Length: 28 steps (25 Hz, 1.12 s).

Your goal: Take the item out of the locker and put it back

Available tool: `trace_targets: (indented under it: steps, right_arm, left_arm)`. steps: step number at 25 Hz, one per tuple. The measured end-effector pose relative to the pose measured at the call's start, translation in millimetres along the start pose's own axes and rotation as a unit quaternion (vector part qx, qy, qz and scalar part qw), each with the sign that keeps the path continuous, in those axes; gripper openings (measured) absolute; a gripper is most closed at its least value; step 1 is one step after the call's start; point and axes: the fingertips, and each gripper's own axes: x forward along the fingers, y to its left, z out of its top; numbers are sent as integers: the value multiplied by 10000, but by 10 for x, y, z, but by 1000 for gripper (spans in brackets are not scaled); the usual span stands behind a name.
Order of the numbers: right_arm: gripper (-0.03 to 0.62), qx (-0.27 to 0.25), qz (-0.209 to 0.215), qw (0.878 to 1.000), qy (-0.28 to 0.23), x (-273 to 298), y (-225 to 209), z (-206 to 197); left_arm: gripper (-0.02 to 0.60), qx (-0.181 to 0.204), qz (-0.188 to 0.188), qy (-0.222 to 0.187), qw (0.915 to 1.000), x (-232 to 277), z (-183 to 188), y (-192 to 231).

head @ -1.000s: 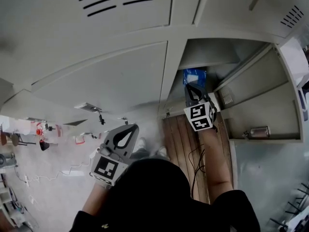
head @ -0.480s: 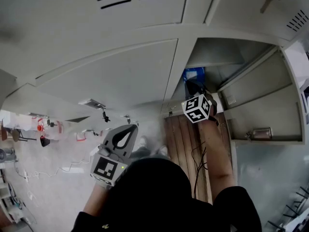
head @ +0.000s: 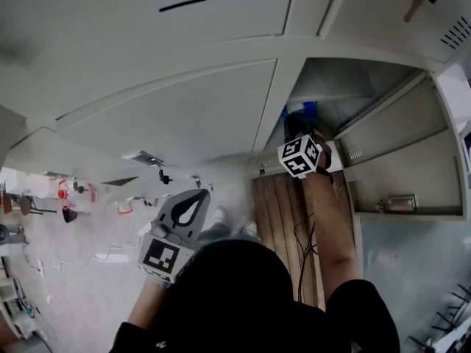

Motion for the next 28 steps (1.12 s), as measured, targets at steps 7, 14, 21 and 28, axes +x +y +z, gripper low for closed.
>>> trace_targets:
  steps: [7,14,21,28]
  right_arm:
    - [40,62,-39,9999,84,110,-106,0]
    - [69,189,-132,9997,13,-29,-121,22]
    - [72,1043,-205,9937,-367,-470,-158,50]
    - [72,1937,-245,9778,-755,-1014,-88,-4]
  left_arm:
    - [6,11,-31,21,10000,12,-15,-6]
    - [6,41,-140,1,9999,42,1,-45]
    - [6,155,-451,-24,9989,157,42,-183]
    - [6,228,-853,-96,9960,329,133,-381]
